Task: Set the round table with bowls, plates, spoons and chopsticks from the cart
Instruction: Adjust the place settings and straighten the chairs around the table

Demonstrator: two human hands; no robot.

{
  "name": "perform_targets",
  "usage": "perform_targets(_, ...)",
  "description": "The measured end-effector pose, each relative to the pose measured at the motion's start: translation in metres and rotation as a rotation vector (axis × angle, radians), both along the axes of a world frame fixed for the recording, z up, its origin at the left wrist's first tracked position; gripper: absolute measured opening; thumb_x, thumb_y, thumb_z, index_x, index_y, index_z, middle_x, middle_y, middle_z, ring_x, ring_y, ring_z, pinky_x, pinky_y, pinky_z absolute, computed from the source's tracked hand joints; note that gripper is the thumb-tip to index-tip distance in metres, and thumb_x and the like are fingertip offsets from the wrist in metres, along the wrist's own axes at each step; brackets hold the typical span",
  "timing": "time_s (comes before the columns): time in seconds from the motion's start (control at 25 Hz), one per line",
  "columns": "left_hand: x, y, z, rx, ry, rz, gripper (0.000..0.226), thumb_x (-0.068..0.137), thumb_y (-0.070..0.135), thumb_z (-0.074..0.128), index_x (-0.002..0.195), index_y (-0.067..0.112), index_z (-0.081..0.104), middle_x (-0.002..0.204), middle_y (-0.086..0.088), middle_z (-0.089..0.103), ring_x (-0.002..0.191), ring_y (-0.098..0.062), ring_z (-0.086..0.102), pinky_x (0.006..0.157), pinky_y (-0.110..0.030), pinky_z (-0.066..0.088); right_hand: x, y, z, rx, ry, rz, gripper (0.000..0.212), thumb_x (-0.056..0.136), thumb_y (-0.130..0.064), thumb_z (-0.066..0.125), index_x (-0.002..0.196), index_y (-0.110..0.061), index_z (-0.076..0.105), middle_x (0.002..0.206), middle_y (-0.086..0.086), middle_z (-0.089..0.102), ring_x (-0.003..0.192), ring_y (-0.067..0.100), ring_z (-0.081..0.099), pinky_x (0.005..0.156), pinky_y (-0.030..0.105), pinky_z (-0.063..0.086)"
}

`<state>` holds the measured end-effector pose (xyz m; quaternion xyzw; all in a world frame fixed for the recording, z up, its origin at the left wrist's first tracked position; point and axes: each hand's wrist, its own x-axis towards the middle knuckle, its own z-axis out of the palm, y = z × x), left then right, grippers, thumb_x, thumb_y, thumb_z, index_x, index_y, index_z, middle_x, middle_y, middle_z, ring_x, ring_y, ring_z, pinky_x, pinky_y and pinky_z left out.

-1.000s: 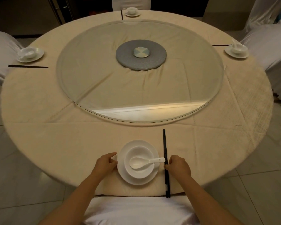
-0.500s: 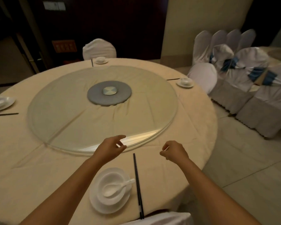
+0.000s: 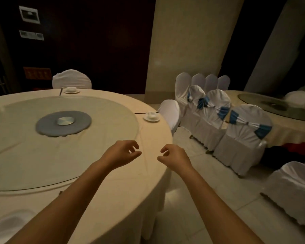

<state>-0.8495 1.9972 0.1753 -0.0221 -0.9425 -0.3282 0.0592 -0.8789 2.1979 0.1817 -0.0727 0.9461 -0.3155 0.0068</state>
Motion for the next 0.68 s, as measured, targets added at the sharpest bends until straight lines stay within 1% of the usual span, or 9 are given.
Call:
perform_targets(0.08, -0.017, 0.045, 0.011, -0.022, 0.017, -0.025, 0.026, 0.083, 0.043, 0.062, 0.103, 0.026, 0.063, 0.09, 0.009, 0.063, 0.083, -0.01, 0.063, 0.077, -0.033, 0.055, -0.015, 0.037, 0.01, 0.007, 0.024, -0.004, 0.032, 0.077, -0.033, 0.066, 0.106, -0.022, 0.061, 0.09, -0.005, 0.059, 0.083, 0.016, 0.06, 0.073, 0.031, 0.052)
perform_targets(0.28, -0.084, 0.127, 0.027, -0.078, 0.037, -0.081, 0.029, 0.084, 0.041, 0.062, 0.107, 0.023, 0.062, 0.1, 0.003, 0.068, 0.086, -0.012, 0.063, 0.08, -0.033, 0.055, -0.076, 0.114, 0.016, -0.026, 0.068, -0.046, 0.033, 0.078, -0.033, 0.066, 0.108, -0.022, 0.061, 0.104, -0.001, 0.065, 0.091, 0.017, 0.062, 0.078, 0.034, 0.054)
perform_targets(0.4, -0.143, 0.169, 0.024, -0.059, 0.062, -0.113, 0.028, 0.084, 0.039, 0.062, 0.107, 0.022, 0.062, 0.102, 0.001, 0.068, 0.085, -0.013, 0.062, 0.075, -0.027, 0.053, -0.126, 0.153, 0.009, -0.038, 0.073, -0.071, 0.032, 0.079, -0.032, 0.067, 0.109, -0.022, 0.061, 0.106, 0.0, 0.065, 0.085, 0.014, 0.059, 0.072, 0.03, 0.052)
perform_targets(0.52, -0.208, 0.206, 0.018, -0.011, 0.081, -0.148, 0.028, 0.086, 0.035, 0.06, 0.111, 0.021, 0.062, 0.104, 0.0, 0.067, 0.082, -0.009, 0.058, 0.065, -0.017, 0.046, -0.179, 0.186, 0.01, -0.034, 0.069, -0.092, 0.037, 0.08, -0.031, 0.067, 0.115, -0.023, 0.058, 0.109, -0.001, 0.063, 0.084, 0.012, 0.055, 0.067, 0.026, 0.046)
perform_targets(0.6, -0.255, 0.227, 0.018, 0.007, 0.055, -0.164, 0.03, 0.087, 0.034, 0.06, 0.114, 0.023, 0.06, 0.107, 0.001, 0.067, 0.084, -0.007, 0.058, 0.066, -0.015, 0.045, -0.221, 0.209, 0.019, -0.029, 0.058, -0.101, 0.039, 0.08, -0.03, 0.066, 0.118, -0.023, 0.057, 0.111, 0.0, 0.062, 0.086, 0.014, 0.056, 0.07, 0.028, 0.049)
perform_targets(0.68, -0.3, 0.244, 0.016, 0.021, 0.03, -0.16, 0.03, 0.087, 0.035, 0.059, 0.116, 0.026, 0.059, 0.108, 0.002, 0.067, 0.087, -0.007, 0.06, 0.073, -0.02, 0.05, -0.262, 0.229, 0.024, -0.022, 0.045, -0.093, 0.041, 0.081, -0.03, 0.065, 0.12, -0.023, 0.056, 0.113, 0.001, 0.061, 0.093, 0.016, 0.058, 0.077, 0.032, 0.053)
